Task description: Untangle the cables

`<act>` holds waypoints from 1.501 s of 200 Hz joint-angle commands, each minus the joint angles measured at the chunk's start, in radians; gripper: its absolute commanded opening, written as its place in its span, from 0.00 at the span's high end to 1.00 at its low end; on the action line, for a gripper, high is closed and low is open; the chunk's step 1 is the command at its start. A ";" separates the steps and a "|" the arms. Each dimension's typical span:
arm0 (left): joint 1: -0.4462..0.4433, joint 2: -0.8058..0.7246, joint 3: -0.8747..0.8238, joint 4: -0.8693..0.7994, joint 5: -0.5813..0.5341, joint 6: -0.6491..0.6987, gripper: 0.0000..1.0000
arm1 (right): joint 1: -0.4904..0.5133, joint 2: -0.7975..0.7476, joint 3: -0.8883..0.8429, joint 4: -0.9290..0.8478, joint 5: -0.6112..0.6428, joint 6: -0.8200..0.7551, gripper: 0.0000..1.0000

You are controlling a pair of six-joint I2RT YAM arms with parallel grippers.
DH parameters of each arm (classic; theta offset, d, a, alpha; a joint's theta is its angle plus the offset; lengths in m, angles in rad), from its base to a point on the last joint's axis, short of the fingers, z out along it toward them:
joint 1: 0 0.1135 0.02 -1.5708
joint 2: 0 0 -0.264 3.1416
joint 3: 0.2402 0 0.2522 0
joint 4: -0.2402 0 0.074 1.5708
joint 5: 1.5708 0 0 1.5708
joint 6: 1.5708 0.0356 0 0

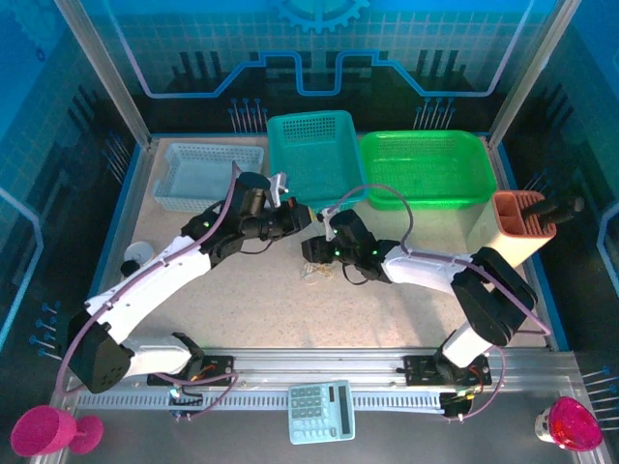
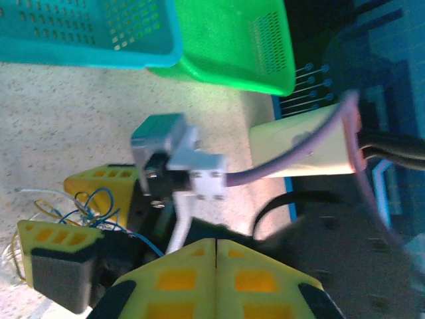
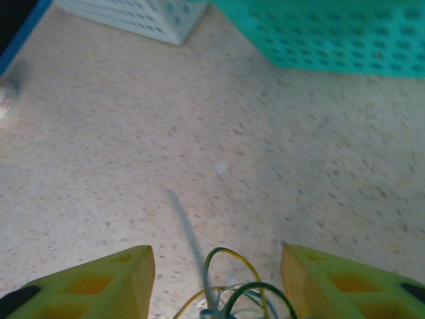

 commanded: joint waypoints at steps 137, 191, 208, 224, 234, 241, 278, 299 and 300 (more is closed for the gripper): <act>-0.007 -0.027 0.302 -0.041 -0.006 0.077 1.00 | -0.013 0.077 -0.142 0.118 0.012 0.071 0.36; -0.006 -0.030 0.347 -0.048 -0.015 0.087 1.00 | -0.013 0.067 -0.157 0.115 0.011 0.063 0.47; -0.001 -0.033 0.365 -0.052 -0.037 0.089 1.00 | -0.013 0.076 -0.160 0.119 0.013 0.064 0.52; 0.020 -0.030 0.386 -0.054 -0.037 0.089 1.00 | -0.013 0.084 -0.165 0.128 0.013 0.068 0.56; 0.036 -0.026 0.406 -0.056 -0.032 0.092 1.00 | -0.014 0.088 -0.168 0.131 0.014 0.070 0.56; 0.046 -0.022 0.422 -0.060 -0.032 0.097 1.00 | -0.015 0.090 -0.170 0.133 0.015 0.071 0.56; 0.127 -0.011 0.498 -0.083 -0.052 0.123 1.00 | -0.014 0.087 -0.182 0.131 0.019 0.075 0.56; 0.190 -0.009 0.538 -0.082 -0.053 0.120 1.00 | -0.014 0.084 -0.190 0.128 0.026 0.074 0.55; 0.193 -0.010 0.540 -0.082 -0.053 0.120 1.00 | -0.015 0.084 -0.190 0.128 0.026 0.074 0.55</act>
